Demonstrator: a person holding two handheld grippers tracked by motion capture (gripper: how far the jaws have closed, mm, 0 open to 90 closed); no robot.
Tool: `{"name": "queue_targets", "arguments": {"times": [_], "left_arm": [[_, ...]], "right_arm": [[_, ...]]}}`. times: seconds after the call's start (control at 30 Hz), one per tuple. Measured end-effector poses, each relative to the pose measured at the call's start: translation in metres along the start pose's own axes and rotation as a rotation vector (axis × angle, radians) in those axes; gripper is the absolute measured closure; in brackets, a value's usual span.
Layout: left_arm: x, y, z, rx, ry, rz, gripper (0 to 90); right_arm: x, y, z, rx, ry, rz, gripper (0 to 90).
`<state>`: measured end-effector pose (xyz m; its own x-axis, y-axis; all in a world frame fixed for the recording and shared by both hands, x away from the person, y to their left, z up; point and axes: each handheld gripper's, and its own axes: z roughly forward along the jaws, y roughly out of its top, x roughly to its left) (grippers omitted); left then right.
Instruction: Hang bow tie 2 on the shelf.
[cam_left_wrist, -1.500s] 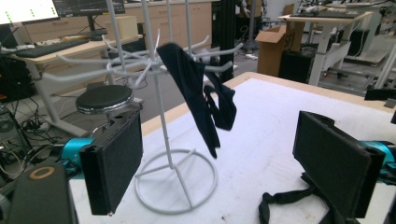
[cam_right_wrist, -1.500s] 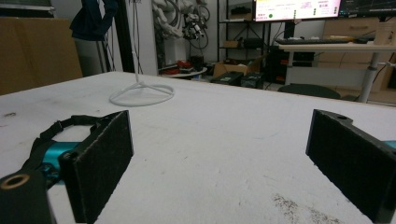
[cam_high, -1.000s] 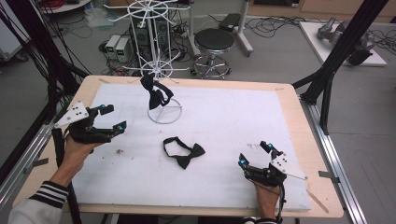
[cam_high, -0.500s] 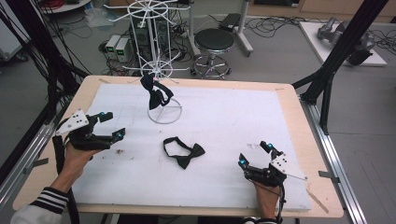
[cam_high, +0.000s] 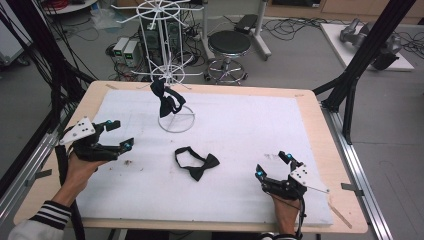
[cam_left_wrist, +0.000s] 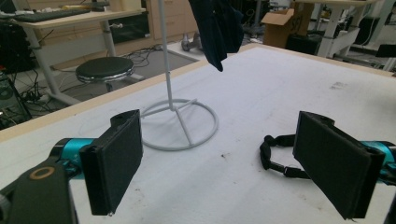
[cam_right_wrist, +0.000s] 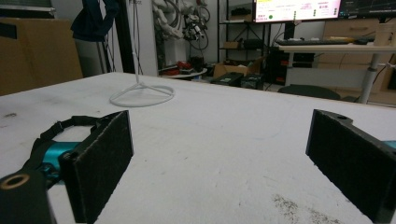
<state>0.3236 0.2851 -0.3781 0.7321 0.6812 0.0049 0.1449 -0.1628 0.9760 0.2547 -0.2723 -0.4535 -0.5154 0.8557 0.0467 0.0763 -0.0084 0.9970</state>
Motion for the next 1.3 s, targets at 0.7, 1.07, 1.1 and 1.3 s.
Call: {"name": "queue_targets", "arguments": {"times": [0.7, 1.07, 1.1, 1.3], "left_arm": [[-0.041, 0.029, 0.026, 0.119, -0.120, 0.051, 17.6], [-0.067, 0.031, 0.058, 0.218, -0.203, 0.096, 18.4], [-0.070, 0.031, 0.061, 0.231, -0.213, 0.104, 18.4], [-0.085, 0.030, 0.080, 0.266, -0.263, 0.121, 18.7]], "right_arm": [[0.000, 0.000, -0.001, -0.003, 0.003, 0.006, 6.7], [0.000, 0.000, -0.001, -0.007, 0.002, 0.005, 6.7], [-0.001, 0.000, -0.001, -0.006, 0.001, 0.005, 6.7], [0.000, 0.000, -0.001, -0.003, 0.002, 0.007, 6.7]]}}
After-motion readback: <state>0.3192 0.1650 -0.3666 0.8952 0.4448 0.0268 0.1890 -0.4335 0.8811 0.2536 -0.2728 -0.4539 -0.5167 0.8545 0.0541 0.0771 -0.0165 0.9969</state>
